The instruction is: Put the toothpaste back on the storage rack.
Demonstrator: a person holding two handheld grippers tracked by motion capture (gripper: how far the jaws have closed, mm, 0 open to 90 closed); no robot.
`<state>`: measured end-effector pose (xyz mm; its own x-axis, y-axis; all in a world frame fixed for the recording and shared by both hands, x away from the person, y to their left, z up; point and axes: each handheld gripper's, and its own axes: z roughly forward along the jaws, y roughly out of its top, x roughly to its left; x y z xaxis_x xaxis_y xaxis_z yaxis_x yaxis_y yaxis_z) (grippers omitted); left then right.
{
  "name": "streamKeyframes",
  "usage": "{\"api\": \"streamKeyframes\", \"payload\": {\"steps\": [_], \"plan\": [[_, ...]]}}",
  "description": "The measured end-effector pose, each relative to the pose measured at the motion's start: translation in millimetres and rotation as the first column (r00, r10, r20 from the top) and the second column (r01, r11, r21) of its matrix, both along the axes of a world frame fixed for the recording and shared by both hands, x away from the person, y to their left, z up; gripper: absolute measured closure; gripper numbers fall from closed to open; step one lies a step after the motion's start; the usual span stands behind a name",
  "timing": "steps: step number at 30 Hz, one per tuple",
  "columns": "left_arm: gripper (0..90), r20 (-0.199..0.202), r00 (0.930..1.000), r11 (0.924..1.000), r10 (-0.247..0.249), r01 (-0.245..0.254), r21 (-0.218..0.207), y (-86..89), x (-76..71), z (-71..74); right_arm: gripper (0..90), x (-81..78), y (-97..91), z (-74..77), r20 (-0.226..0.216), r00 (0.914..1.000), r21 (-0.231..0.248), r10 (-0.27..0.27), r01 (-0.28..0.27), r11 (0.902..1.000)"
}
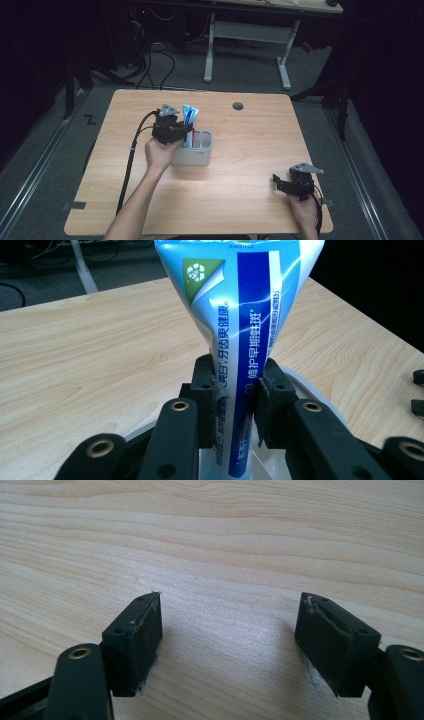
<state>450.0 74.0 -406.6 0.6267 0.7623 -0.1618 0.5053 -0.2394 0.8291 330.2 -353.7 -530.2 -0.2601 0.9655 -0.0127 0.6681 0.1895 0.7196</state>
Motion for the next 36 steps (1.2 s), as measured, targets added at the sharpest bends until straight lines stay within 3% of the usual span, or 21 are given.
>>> {"api": "streamKeyframes", "payload": {"steps": [21,36], "plan": [[73.4,-0.020,0.9998,0.9996,0.003,-0.002,0.028,0.7,-2.9,-12.5,27.0,-0.1,0.1,0.0,-0.001,1.0000,0.000,-0.002,0.002,1.0000],[71.1,-0.013,0.9997,0.9996,0.018,-0.018,0.020,6.5,-6.2,-13.8,27.0,-0.1,0.1,0.0,-0.001,1.0000,0.000,-0.001,0.001,1.0000]]}}
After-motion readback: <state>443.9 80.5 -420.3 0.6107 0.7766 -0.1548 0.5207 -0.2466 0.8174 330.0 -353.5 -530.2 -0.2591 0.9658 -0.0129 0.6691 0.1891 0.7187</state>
